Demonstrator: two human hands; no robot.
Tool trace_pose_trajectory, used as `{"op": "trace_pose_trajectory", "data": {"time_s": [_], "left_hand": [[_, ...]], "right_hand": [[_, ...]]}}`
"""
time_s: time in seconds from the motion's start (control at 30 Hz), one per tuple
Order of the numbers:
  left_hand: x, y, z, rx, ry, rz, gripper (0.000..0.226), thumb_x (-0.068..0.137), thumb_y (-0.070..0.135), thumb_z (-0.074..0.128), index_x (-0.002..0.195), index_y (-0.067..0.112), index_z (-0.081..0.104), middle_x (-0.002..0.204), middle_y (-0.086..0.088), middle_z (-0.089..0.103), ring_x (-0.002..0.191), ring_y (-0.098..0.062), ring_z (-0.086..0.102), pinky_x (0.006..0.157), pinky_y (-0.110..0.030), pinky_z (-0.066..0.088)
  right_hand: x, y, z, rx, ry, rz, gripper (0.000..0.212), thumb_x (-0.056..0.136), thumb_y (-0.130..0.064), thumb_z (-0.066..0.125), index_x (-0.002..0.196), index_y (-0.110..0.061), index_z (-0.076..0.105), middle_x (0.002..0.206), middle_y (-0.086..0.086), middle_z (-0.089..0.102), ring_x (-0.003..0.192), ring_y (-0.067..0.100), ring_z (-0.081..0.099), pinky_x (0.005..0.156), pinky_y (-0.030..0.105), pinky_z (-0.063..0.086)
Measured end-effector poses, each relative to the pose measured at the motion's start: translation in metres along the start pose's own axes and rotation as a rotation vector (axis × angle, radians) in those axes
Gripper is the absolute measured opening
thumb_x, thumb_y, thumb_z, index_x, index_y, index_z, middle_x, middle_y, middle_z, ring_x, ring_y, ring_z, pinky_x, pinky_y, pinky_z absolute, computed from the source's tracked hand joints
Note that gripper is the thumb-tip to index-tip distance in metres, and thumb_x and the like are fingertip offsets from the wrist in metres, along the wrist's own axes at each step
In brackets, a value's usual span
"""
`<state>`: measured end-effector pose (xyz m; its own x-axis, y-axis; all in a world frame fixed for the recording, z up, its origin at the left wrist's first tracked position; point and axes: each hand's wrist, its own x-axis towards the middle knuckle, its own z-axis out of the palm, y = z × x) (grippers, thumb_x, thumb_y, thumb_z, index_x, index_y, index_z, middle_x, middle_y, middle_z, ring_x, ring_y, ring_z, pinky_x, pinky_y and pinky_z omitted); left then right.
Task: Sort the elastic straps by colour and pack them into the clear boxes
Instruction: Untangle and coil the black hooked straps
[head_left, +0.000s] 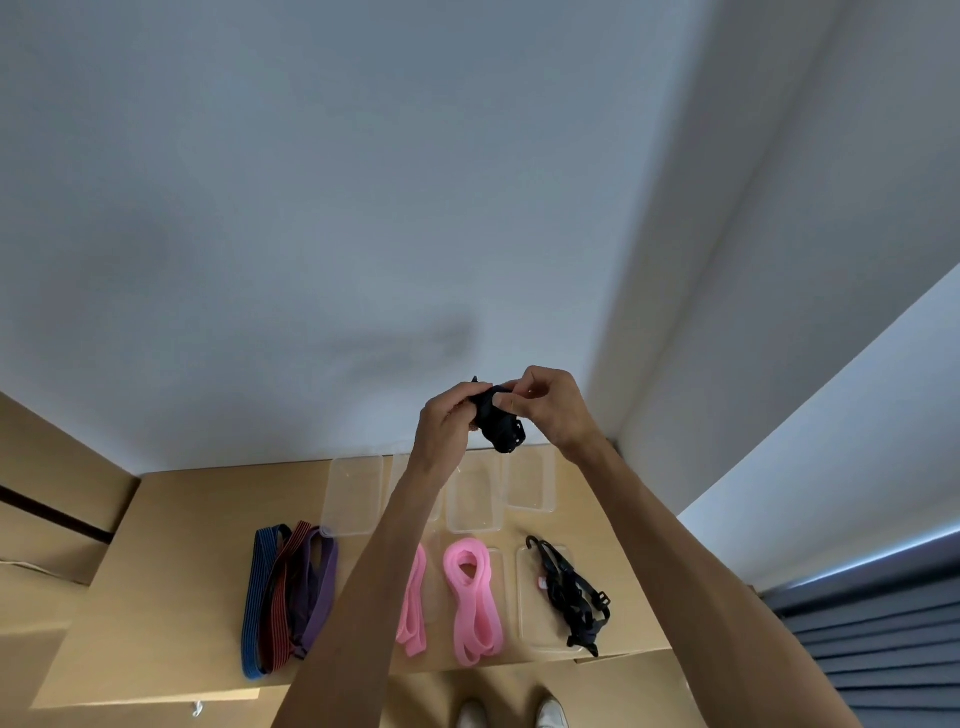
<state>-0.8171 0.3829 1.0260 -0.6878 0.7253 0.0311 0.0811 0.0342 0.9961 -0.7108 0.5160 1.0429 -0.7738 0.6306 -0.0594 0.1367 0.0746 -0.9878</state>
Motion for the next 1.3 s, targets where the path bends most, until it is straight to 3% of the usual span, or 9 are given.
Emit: {"op": "trace_pose_trajectory", "data": {"time_s": [0.1,0.2,0.3,0.4,0.5,0.63,0.8,1.0,1.3], "left_hand": [[0.001,0.002,0.0,0.052,-0.094,-0.024,0.024,0.094,0.005,0.052,0.11,0.01,0.07,0.1,-0.013,0.069,0.097,-0.032,0.065,0.085,-0.039,0.055],[-0.001,0.001,-0.004,-0.052,-0.046,-0.053,0.027,0.095,-0.005,0.051,0.109,0.008,0.069,0.092,-0.012,0.072,0.091,-0.029,0.069,0.076,-0.029,0.057],[-0.002,0.0,-0.007,-0.13,-0.033,-0.091,0.029,0.097,-0.004,0.049,0.109,0.011,0.071,0.092,-0.01,0.075,0.086,-0.023,0.071,0.072,-0.025,0.056],[-0.002,-0.003,-0.007,-0.108,-0.057,-0.115,0.032,0.097,-0.004,0.048,0.108,0.014,0.072,0.086,-0.008,0.075,0.082,-0.021,0.07,0.071,-0.024,0.055],[-0.005,-0.006,-0.004,-0.063,-0.082,-0.117,0.039,0.097,-0.004,0.045,0.1,0.024,0.072,0.084,-0.008,0.074,0.079,-0.022,0.07,0.064,-0.022,0.052],[-0.002,-0.008,-0.001,0.059,-0.081,-0.087,0.034,0.095,-0.005,0.046,0.102,0.02,0.068,0.09,-0.014,0.072,0.082,-0.025,0.068,0.071,-0.029,0.053],[-0.003,-0.009,-0.002,0.023,-0.053,-0.073,0.031,0.097,-0.004,0.045,0.101,0.017,0.067,0.083,-0.013,0.07,0.072,-0.02,0.066,0.063,-0.022,0.051],[-0.005,-0.015,-0.007,0.103,-0.097,-0.003,0.032,0.093,-0.01,0.044,0.098,0.011,0.068,0.092,0.003,0.069,0.083,-0.008,0.062,0.073,-0.016,0.049],[-0.01,-0.025,-0.003,-0.006,-0.066,-0.045,0.038,0.098,-0.006,0.042,0.105,0.021,0.068,0.101,0.01,0.068,0.099,-0.011,0.065,0.09,-0.029,0.055]], "right_hand": [[0.0,-0.001,-0.002,-0.005,0.044,0.003,0.021,0.074,-0.014,0.086,0.066,-0.011,0.066,0.089,0.009,0.076,0.086,0.031,0.073,0.09,0.051,0.056],[-0.003,-0.002,-0.005,0.013,-0.037,0.013,0.012,0.079,-0.026,0.079,0.081,-0.014,0.078,0.095,0.004,0.077,0.095,0.023,0.072,0.094,0.042,0.055],[-0.007,0.002,-0.01,0.078,-0.057,0.015,0.015,0.084,-0.009,0.07,0.095,-0.014,0.08,0.101,0.002,0.076,0.099,0.017,0.07,0.094,0.032,0.054],[-0.009,0.006,-0.007,0.086,-0.043,0.027,0.016,0.083,-0.001,0.07,0.09,-0.013,0.079,0.094,0.005,0.074,0.083,0.014,0.068,0.08,0.029,0.054],[-0.009,0.008,-0.005,0.047,-0.052,0.057,0.008,0.083,-0.004,0.073,0.085,-0.011,0.075,0.078,0.003,0.069,0.071,0.016,0.062,0.079,0.039,0.054],[-0.012,0.012,0.0,0.046,-0.03,0.069,0.012,0.08,-0.008,0.072,0.09,-0.011,0.066,0.101,0.009,0.068,0.079,0.025,0.06,0.082,0.052,0.054],[-0.012,0.017,0.003,0.074,0.024,0.097,0.014,0.083,-0.017,0.079,0.094,-0.012,0.071,0.099,0.004,0.072,0.079,0.015,0.062,0.075,0.029,0.05],[-0.02,0.03,0.015,0.082,0.056,0.117,0.011,0.082,-0.007,0.078,0.091,-0.005,0.072,0.09,0.011,0.074,0.08,0.018,0.067,0.077,0.037,0.057],[-0.016,0.033,0.032,0.016,0.262,0.127,0.01,0.085,-0.02,0.075,0.087,-0.012,0.071,0.078,0.01,0.071,0.058,0.019,0.062,0.051,0.029,0.05]]}}
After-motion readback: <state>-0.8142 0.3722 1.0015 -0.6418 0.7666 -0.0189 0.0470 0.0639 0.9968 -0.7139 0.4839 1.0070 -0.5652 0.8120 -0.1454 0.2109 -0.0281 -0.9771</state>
